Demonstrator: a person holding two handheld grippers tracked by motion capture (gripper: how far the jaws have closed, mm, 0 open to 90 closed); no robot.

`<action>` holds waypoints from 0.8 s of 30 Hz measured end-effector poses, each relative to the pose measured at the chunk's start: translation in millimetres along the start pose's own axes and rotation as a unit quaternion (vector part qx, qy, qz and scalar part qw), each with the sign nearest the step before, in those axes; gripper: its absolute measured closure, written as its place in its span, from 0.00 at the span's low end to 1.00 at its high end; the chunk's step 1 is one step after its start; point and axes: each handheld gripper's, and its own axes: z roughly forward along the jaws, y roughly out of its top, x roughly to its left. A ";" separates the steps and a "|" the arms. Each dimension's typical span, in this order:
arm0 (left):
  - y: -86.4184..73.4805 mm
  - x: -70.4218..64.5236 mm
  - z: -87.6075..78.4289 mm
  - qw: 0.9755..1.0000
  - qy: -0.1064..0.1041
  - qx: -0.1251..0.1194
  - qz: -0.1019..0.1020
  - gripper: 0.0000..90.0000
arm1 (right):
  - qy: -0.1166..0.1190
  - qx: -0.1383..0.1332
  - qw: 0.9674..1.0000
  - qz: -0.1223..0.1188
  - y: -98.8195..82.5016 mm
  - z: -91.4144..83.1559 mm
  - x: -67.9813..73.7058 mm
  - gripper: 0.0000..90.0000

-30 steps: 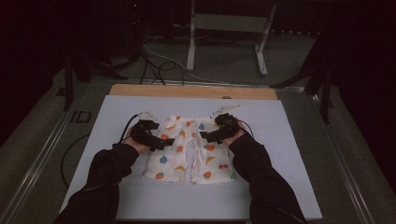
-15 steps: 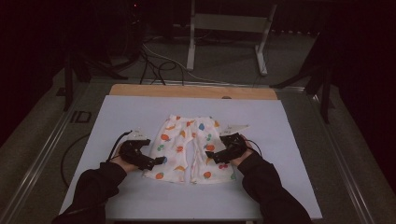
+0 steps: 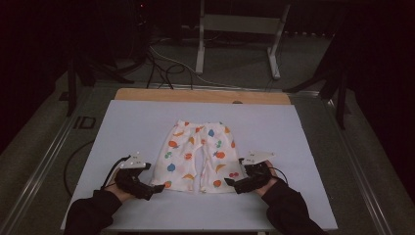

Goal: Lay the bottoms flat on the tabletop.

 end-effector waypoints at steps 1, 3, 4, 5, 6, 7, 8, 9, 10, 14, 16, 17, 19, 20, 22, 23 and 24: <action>-3.6 -2.1 -3.1 1.000 0.000 0.002 0.000 0.00 | -0.006 0.004 1.000 -0.004 -2.5 -2.3 1.6 0.10; -9.4 -4.6 -8.3 1.000 0.002 0.004 0.000 0.00 | -0.009 0.003 1.000 -0.005 -10.4 -8.5 2.8 0.10; -11.6 -5.1 -10.4 1.000 0.003 0.006 0.000 0.00 | -0.011 0.002 1.000 0.002 -15.4 -14.1 3.5 0.10; -18.2 -6.0 -17.0 1.000 0.007 0.005 -0.004 0.00 | -0.008 0.000 1.000 0.005 -18.8 -17.9 2.9 0.10; -18.2 -6.0 -17.0 1.000 0.007 0.005 -0.004 0.00 | -0.006 -0.001 1.000 0.006 -21.2 -21.2 2.2 0.10; -21.0 -6.2 -19.7 1.000 0.009 0.003 -0.005 0.00 | -0.006 -0.001 1.000 0.006 -21.2 -21.2 2.2 0.10; -23.4 -6.3 -22.5 1.000 0.012 0.003 -0.009 0.00 | -0.008 -0.002 1.000 0.008 -23.4 -24.5 2.4 0.10; -25.6 -6.4 -25.1 1.000 0.015 0.002 -0.010 0.00 | -0.010 -0.001 1.000 0.011 -25.5 -27.4 2.3 0.10; -27.6 -6.3 -27.9 1.000 0.015 0.001 -0.011 0.00 | -0.017 -0.002 1.000 0.012 -29.9 -32.6 2.0 0.10; -34.8 -6.4 -41.2 0.999 0.029 -0.014 -0.016 0.00 | -0.028 0.003 0.999 0.017 -40.9 -39.2 0.2 0.10; -36.1 -6.5 -43.2 0.999 0.028 -0.018 -0.018 0.00 | -0.030 0.007 0.999 0.024 -46.8 -41.5 -1.2 0.10; -38.9 -7.1 -45.5 0.999 0.032 -0.019 -0.017 0.00 | -0.031 0.008 0.999 0.026 -49.6 -42.8 -1.5 0.10; -40.3 -7.5 -46.2 0.999 0.033 -0.020 -0.018 0.00 | -0.031 0.009 0.999 0.030 -51.8 -43.9 -2.1 0.10; -41.4 -7.4 -46.6 0.999 0.032 -0.021 -0.018 0.00 | -0.033 0.008 0.999 0.030 -53.4 -44.8 -2.5 0.10; -42.8 -7.2 -46.9 0.999 0.034 -0.023 -0.021 0.00 | -0.040 0.006 0.999 0.033 -55.1 -47.1 -5.8 0.10; -43.2 -6.5 -46.5 0.999 0.034 -0.024 -0.023 0.00 | -0.040 0.006 0.999 0.033 -55.1 -47.1 -5.8 0.10; -43.4 -6.1 -45.9 0.999 0.036 -0.022 -0.022 0.00 | -0.044 0.003 0.998 0.038 -54.9 -47.3 -5.9 0.10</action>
